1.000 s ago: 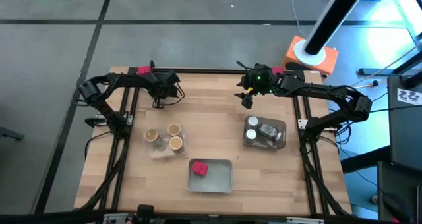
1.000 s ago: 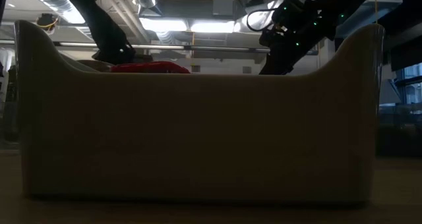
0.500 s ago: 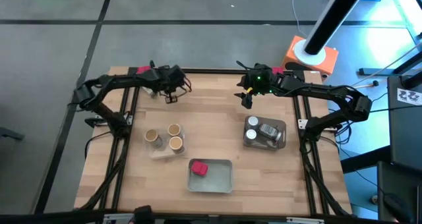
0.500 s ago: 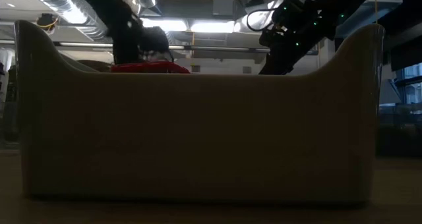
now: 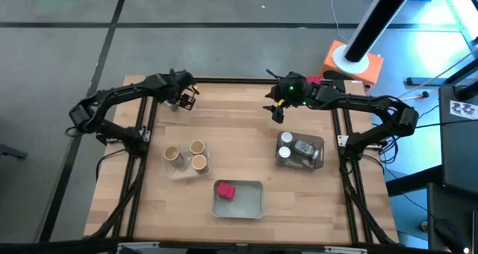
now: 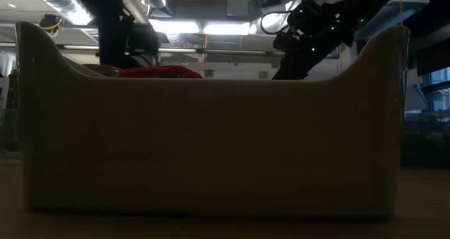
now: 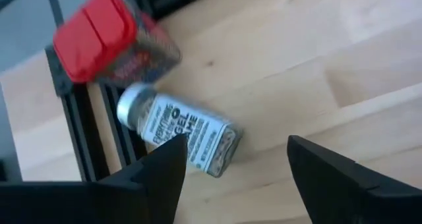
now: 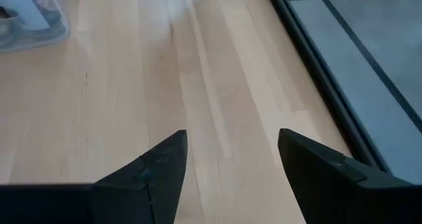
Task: Sort spices by type
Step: Put the white seasoning bottle into the black bin
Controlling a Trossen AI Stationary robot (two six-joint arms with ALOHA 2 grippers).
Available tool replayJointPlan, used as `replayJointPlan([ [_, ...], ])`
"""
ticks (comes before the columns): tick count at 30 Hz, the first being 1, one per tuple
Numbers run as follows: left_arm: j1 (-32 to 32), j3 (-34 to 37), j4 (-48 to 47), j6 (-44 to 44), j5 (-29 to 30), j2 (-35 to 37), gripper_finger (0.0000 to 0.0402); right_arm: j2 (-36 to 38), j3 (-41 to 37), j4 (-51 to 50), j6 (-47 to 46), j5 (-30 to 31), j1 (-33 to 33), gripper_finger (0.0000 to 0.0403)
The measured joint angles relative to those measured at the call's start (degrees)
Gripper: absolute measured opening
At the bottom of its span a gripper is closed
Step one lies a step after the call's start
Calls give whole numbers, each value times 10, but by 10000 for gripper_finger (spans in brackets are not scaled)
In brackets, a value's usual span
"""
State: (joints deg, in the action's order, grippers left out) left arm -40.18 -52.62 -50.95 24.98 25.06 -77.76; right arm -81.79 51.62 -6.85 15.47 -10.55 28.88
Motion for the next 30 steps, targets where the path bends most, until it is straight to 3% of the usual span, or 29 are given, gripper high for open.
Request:
replayJointPlan([
  [6, -31, 49, 13, 35, 15, -1, 234, -14, 0, -6, 0, -1, 0, 239],
  [17, -67, 118, 130, 13, -12, 0, 225, -14, 0, -5, 0, -1, 0, 239],
  [30, -35, 140, 195, -24, -57, 2, 225, -14, 0, -5, 0, -1, 0, 239],
])
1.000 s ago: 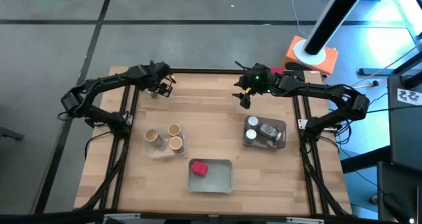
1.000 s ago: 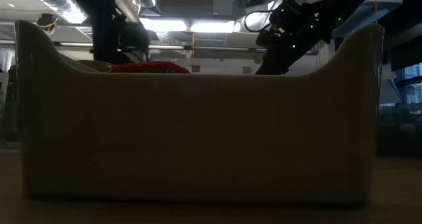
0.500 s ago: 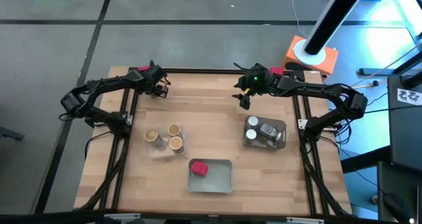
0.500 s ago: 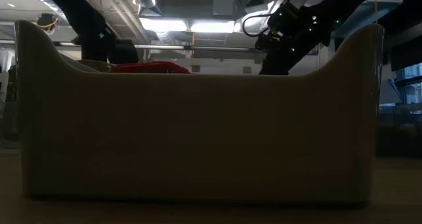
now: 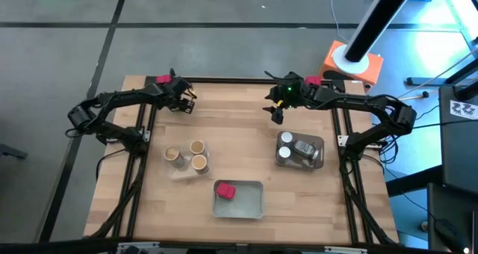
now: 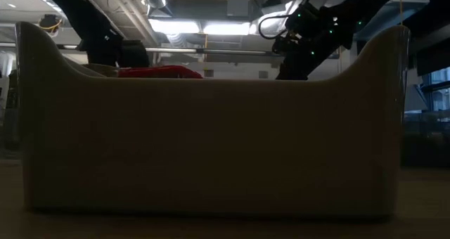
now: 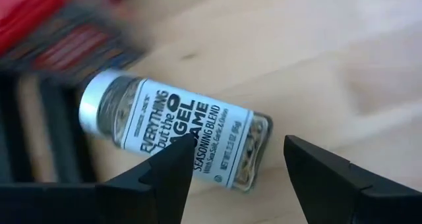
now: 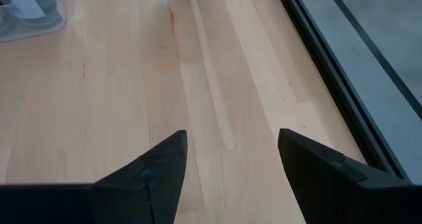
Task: Sort spices by type
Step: Put the white seasoning bottle into the black bin
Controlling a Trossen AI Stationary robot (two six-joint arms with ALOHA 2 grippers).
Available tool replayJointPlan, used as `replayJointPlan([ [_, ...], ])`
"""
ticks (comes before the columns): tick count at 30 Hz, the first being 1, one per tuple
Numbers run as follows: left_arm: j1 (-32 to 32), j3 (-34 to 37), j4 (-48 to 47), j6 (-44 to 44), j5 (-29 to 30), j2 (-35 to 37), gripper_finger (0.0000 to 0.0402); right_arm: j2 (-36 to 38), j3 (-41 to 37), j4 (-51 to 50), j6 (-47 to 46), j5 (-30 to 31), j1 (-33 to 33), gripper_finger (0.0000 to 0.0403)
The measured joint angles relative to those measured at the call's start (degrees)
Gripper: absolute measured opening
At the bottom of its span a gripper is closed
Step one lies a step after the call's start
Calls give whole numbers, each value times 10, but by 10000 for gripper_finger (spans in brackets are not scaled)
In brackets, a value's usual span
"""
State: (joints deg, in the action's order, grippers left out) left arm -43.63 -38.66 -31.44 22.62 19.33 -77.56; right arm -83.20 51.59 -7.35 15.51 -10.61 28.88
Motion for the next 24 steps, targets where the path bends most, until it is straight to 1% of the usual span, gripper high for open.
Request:
replayJointPlan([
  [6, 60, 1, 38, -79, -24, -2, 225, 0, 0, 0, 0, 0, 0, 239],
  [9, 87, 1, 51, -126, -48, -2, 225, 0, 0, 0, 0, 0, 0, 239],
  [12, 107, -4, 47, -171, -54, -2, 225, 0, 0, 0, 0, 0, 0, 239],
  [14, 115, -20, 31, -180, -56, 0, 225, 0, 0, 2, 0, 0, 0, 239],
  [17, 117, -56, 6, -143, -44, 8, 225, 0, 0, 3, 0, 0, 0, 239],
  [21, 115, -90, -30, -28, -9, 22, 225, 0, 0, 3, 0, 0, 0, 239],
  [22, 115, -92, -29, -12, -5, 26, 225, 0, 0, 3, 0, 0, 0, 239],
  [24, 115, -92, -31, -12, -3, 30, 225, 0, 0, 3, 0, 0, 0, 239],
])
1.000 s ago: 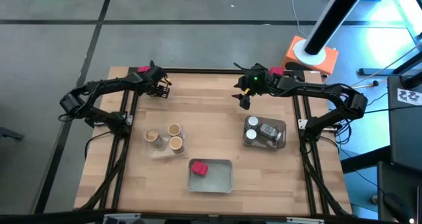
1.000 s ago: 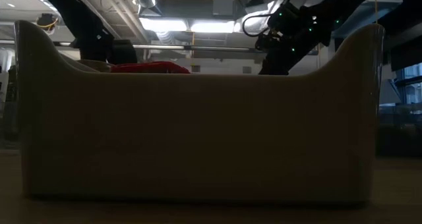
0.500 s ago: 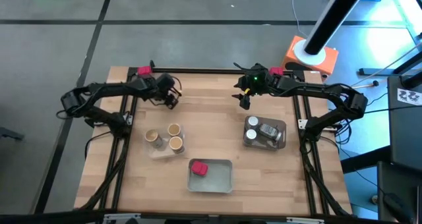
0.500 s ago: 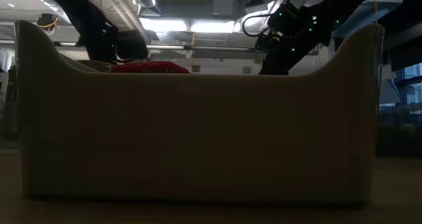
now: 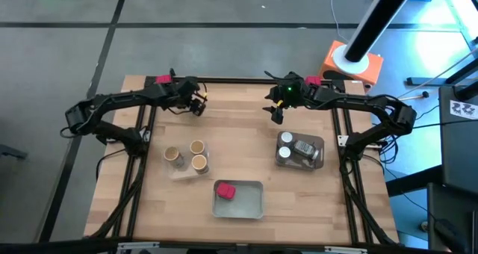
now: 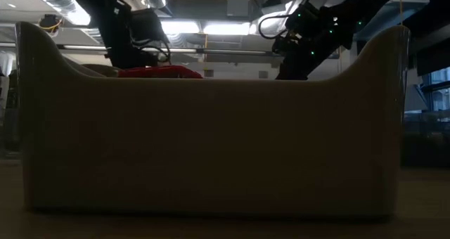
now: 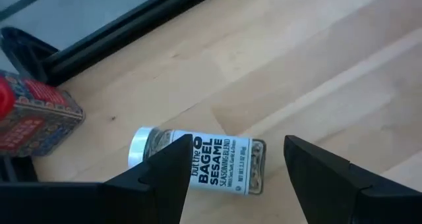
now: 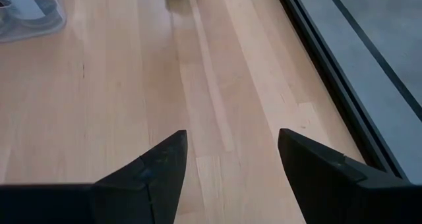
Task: Sort spices by type
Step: Put the white seasoning bottle into the black bin
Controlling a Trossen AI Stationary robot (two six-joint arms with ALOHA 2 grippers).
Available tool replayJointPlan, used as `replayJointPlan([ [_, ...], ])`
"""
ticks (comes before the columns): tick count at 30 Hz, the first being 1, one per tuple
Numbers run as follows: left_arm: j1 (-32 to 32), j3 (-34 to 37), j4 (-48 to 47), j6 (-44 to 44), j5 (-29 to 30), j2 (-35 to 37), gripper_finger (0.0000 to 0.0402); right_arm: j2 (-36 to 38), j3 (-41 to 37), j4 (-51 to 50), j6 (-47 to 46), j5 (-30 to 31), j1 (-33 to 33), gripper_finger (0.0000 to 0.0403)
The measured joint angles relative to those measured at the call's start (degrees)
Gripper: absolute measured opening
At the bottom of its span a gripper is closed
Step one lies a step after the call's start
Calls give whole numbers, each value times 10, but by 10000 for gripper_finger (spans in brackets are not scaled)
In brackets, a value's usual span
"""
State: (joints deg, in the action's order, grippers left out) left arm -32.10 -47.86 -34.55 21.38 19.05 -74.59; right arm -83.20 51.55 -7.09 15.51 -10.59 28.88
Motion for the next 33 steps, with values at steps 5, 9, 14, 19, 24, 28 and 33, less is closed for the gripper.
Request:
replayJointPlan([
  [5, -12, 1, -22, 103, 7, -6, 225, 0, 0, -2, 0, 0, 0, 239],
  [9, -13, 20, -29, 148, 6, -6, 225, 0, 0, -3, 0, 0, 0, 239],
  [14, -19, 56, -50, 190, 6, -6, 225, 0, 0, -2, 3, 0, 0, 239],
  [19, -34, 95, 6, 158, 6, -6, 225, 0, 0, -2, 10, 0, 0, 239],
  [24, -54, 131, 117, 52, 7, -5, 225, 0, 0, -3, 10, 0, 0, 239],
  [28, -75, 154, 197, -52, 6, -5, 225, 0, 0, -3, 7, 0, 0, 239],
  [33, -103, 166, 250, -152, 6, -5, 225, 0, 0, -3, 0, 0, 0, 239],
])
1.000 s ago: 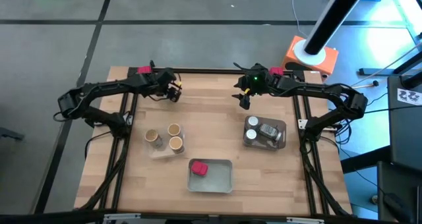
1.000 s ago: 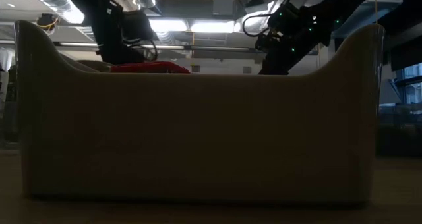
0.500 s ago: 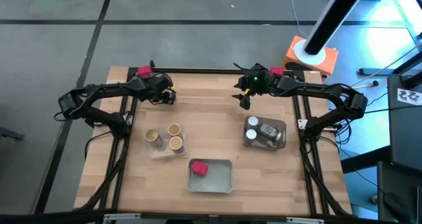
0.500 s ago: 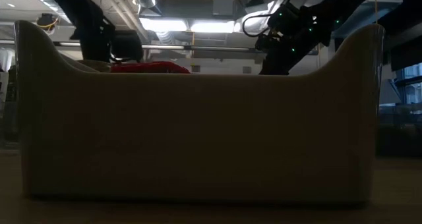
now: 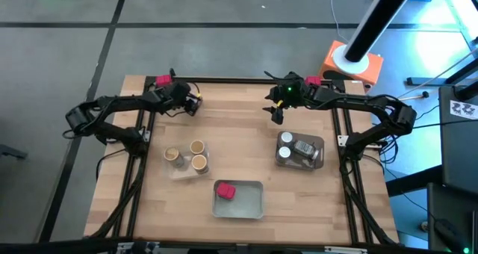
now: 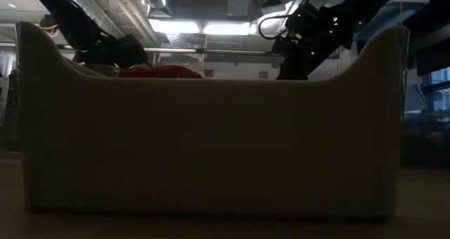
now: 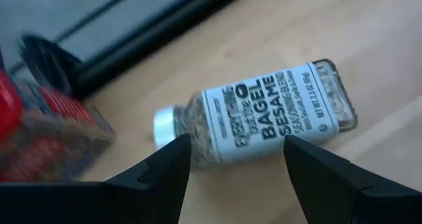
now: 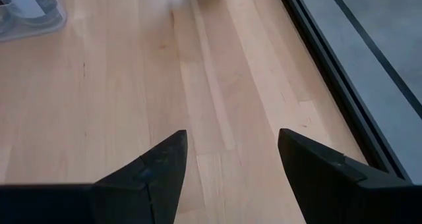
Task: Sort spices by type
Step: Put the white seasoning bottle into the black bin
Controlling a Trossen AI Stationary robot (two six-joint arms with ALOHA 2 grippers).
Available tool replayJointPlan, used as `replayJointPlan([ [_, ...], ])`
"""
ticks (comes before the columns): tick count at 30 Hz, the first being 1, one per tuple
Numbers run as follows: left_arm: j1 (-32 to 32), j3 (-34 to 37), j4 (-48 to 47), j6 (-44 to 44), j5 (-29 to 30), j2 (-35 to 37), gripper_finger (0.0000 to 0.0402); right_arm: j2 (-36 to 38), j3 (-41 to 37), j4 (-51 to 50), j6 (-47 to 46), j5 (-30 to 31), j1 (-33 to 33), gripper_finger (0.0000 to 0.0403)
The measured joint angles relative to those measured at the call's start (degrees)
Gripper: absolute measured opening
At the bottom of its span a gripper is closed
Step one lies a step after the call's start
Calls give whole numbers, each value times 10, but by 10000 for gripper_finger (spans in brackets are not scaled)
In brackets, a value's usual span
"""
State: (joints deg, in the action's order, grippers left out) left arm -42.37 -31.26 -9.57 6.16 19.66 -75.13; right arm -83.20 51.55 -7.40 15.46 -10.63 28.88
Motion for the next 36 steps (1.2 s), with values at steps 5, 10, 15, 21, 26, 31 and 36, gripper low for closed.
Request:
replayJointPlan([
  [5, -4, -26, -16, -100, -48, 4, 225, 0, 0, 0, 0, 0, 0, 239],
  [10, 3, -75, -57, -192, -72, 4, 225, 0, 0, 0, -2, -1, 0, 239],
  [15, -14, -114, -101, -189, -73, 0, 243, 0, 0, 0, -9, -5, 0, 239],
  [21, -15, -154, -151, -218, -95, -44, 281, 0, 0, 0, -9, -5, 0, 239],
  [26, -15, -211, -228, -277, -100, -117, 285, 0, 0, 0, -8, -5, 0, 239],
  [31, -15, -273, -268, -329, -85, -163, 283, 0, 0, -5, -8, -5, 0, 239],
  [36, -16, -282, -284, -408, -83, -184, 281, 0, 0, -14, -8, -5, 0, 239],
])
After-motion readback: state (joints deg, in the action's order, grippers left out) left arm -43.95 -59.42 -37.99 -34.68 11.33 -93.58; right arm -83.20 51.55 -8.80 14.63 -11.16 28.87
